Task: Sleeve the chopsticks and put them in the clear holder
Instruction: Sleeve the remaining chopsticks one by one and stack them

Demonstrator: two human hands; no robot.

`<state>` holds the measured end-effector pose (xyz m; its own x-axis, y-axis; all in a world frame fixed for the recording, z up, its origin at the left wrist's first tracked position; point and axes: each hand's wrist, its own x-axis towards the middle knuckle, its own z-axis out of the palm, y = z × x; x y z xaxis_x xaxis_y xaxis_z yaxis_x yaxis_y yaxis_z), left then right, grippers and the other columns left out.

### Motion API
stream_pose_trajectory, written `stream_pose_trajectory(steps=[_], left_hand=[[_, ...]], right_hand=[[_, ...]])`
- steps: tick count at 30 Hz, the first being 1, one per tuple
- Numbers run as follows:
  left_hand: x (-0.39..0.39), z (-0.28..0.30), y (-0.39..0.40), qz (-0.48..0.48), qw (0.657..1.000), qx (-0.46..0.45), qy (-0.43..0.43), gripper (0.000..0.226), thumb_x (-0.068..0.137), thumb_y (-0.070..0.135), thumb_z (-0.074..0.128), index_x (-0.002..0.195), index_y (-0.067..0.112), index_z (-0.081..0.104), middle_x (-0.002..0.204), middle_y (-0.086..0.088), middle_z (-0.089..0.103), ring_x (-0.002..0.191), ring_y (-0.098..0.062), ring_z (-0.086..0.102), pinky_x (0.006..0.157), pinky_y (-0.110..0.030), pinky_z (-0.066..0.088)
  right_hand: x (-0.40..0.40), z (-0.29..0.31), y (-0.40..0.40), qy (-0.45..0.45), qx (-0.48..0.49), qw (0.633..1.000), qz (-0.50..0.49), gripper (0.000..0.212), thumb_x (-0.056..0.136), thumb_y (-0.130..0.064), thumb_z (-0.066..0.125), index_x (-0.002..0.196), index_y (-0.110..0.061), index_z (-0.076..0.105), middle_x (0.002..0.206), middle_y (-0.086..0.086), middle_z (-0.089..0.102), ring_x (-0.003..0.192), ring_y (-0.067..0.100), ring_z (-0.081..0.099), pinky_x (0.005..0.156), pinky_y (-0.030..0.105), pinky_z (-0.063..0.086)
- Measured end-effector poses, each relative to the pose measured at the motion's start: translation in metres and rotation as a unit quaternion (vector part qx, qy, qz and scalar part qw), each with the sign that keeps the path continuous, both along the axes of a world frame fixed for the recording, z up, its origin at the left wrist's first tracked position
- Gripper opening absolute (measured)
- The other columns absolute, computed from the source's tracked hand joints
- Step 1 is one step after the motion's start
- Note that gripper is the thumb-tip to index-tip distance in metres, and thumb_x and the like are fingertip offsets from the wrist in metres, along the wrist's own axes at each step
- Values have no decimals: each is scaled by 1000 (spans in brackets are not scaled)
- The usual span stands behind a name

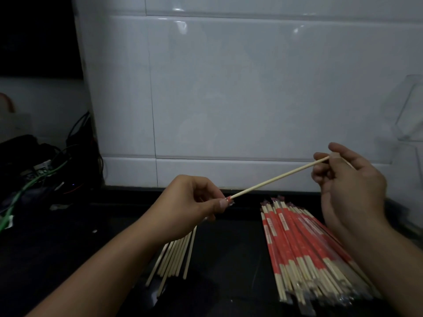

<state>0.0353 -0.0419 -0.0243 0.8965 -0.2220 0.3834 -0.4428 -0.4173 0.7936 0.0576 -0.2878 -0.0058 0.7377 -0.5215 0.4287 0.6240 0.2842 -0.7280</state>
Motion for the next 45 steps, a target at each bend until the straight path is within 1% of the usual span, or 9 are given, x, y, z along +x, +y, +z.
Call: stream_pose_trajectory(steps=[6,11,18,22,27,30,36,40,45], left_hand=[[1,-1,-2,-1,1000,-7,2,5,85,19,76,80,16,74,75,-5,75,67,-21,69,74,-47,58],[2,-1,1,7,1000,-3,0,6,86,18,75,80,18,74,75,-2,75,68,-20,70,74,-44,58],[1,-1,1,-1,1000,-5,2,4,86,16,75,83,17,75,77,-5,75,71,-23,71,76,-47,58],[2,-1,1,2,1000,-5,-3,2,86,17,75,84,17,75,76,-4,75,69,-20,71,71,-39,58],[1,-1,1,6,1000,-3,-3,2,87,18,74,85,19,74,77,0,75,67,-14,70,63,-25,55],[2,-2,1,4,1000,-4,-5,5,88,20,73,84,22,74,77,0,75,68,-14,70,68,-33,57],[5,-5,0,3,1000,2,-9,2,84,20,77,84,20,75,73,-2,74,70,-20,71,73,-42,59],[5,-9,-2,-1,1000,10,-2,13,84,24,78,94,25,70,72,1,73,65,-11,68,68,-32,56],[3,-12,-9,3,999,42,-12,24,84,28,77,104,33,65,78,5,74,67,-6,67,65,-23,51]], right_hand=[[-3,-3,3,-5,-30,1000,1,20,100,-3,47,102,-15,63,90,14,67,56,10,58,56,20,48],[-6,-3,8,-15,-60,998,1,15,99,-4,50,103,-17,57,88,12,73,63,16,65,58,22,51],[-4,1,2,1,17,1000,13,8,98,-5,54,100,-12,57,90,15,72,65,14,69,61,20,53],[-2,-1,3,6,11,999,32,8,98,-4,54,99,-11,58,88,15,72,65,14,69,63,20,54],[-4,-8,6,13,-131,991,-8,9,97,-8,58,97,-13,65,82,6,74,66,15,67,58,22,54],[-9,-16,14,10,-296,954,-47,13,95,-12,60,92,-18,71,71,6,70,62,10,64,58,19,52],[-25,-40,51,47,-477,865,145,21,89,-8,68,104,-21,75,90,-9,75,84,5,70,75,16,53],[-28,-41,61,114,-351,913,176,18,89,-6,67,106,-10,70,84,7,75,72,13,72,62,20,55],[-29,-38,54,145,-363,890,234,13,93,-12,62,91,-8,75,86,1,77,70,14,68,61,23,54]])
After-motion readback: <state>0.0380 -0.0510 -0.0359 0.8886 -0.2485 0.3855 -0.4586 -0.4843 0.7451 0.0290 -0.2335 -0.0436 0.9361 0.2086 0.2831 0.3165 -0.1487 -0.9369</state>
